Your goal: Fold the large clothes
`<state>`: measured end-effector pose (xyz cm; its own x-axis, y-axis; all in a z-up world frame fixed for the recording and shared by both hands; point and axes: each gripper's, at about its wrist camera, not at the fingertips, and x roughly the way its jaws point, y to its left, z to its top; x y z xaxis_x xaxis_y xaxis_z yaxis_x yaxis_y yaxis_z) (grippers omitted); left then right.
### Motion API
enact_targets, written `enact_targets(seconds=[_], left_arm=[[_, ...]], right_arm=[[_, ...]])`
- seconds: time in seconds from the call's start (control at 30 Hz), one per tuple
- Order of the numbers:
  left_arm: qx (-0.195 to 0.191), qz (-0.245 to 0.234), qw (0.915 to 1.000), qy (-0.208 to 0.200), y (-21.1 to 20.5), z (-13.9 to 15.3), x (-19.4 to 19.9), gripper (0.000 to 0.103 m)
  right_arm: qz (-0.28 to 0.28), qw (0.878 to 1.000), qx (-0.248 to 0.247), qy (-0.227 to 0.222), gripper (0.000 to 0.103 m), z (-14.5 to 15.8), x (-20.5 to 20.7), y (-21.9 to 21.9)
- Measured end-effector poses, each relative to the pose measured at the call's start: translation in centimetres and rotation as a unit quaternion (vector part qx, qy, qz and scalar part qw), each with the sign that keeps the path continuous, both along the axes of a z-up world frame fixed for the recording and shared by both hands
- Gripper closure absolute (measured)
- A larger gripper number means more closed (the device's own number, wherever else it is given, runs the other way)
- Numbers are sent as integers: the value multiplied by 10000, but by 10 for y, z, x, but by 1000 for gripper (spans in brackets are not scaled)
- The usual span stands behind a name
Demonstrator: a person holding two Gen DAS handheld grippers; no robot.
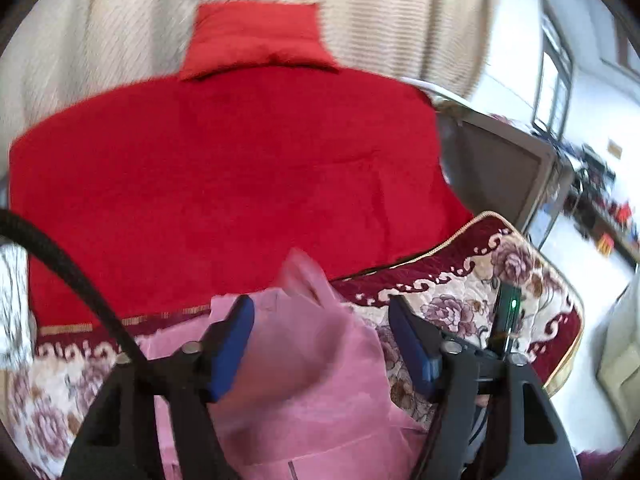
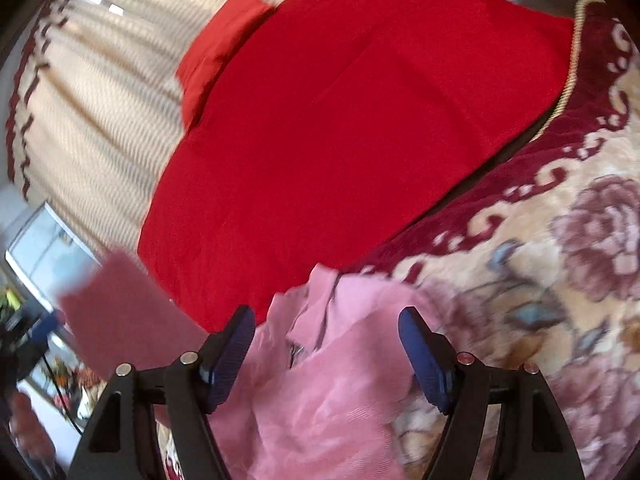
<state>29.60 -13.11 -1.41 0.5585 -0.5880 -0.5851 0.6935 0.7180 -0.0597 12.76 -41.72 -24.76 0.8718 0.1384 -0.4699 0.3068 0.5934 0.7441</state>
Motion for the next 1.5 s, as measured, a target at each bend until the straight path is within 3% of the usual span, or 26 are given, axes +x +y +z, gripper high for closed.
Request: enact_targets(seconds=[0.07,0.2,0.3,0.37,0.4,0.47,0.53,0.6,0.63,0.7,0.77,0.87,0.9,0.97,1.0,1.07,1.1,1.2,1.27,1.37,1.5], left_arm=[[88,1,9999,-93,2,-3,-1,32],[429,911,9948,174,23,-24,31,31],[935,1694,9800,465,55,-69,65,31],[1267,2194,9637,837,80,-110,87,31],[1306,2308,9595,950,88,-122,93,31],[1327,2584,9483,1279,110,-158,106,31],[1466,2736,9394,1453,117,-191,109,32],[1743,2788,9273,1789,122,-228,115,32],[1673,2751,9241,2059,127,-246,117,31],[1351,2816,9272,2066,133,-247,116,30],[1348,2742,9292,2082,134,-237,113,30],[1123,2748,9383,1771,141,-211,104,30],[1032,2751,9415,1650,144,-203,101,30],[962,2754,9456,1443,152,-193,91,30],[1094,2784,9434,1432,155,-195,89,30],[1356,2726,9367,1730,164,-212,87,30],[1281,2638,9349,1998,171,-220,85,29],[799,2688,9325,2277,189,-210,67,29],[585,2663,9376,2156,200,-194,48,29],[740,2481,9481,1845,215,-177,15,29],[802,2131,9573,1783,241,-178,-21,24]], right_arm=[[-22,10000,14,-82,26,4,-3,-5],[200,9995,-210,-154,26,12,-1,4],[606,9977,-275,-149,26,12,8,19],[949,9946,-416,-79,28,10,17,36],[1097,9927,-507,-38,31,10,21,44],[1446,9867,-728,123,48,5,35,64],[1704,9804,-922,366,59,-3,47,81],[1891,9743,-973,743,59,-19,58,93],[2035,9681,-938,1125,59,-34,67,99],[2054,9650,-989,1294,63,-47,73,103],[2086,9629,-1160,1261,65,-40,72,106],[2109,9702,-795,891,61,-31,66,98],[2111,9710,-800,786,58,-27,64,99],[2052,9721,-930,656,33,-21,59,102],[2098,9706,-965,685,32,-23,59,105],[2443,9582,-997,1109,34,-37,68,115],[2550,9525,-1075,1275,36,-43,73,121],[2592,9498,-1332,1136,40,-33,62,123],[2584,9548,-1177,873,40,-23,49,117],[2534,9568,-1263,663,38,-9,24,109],[2605,9576,-1062,617,38,-6,-1,94]])
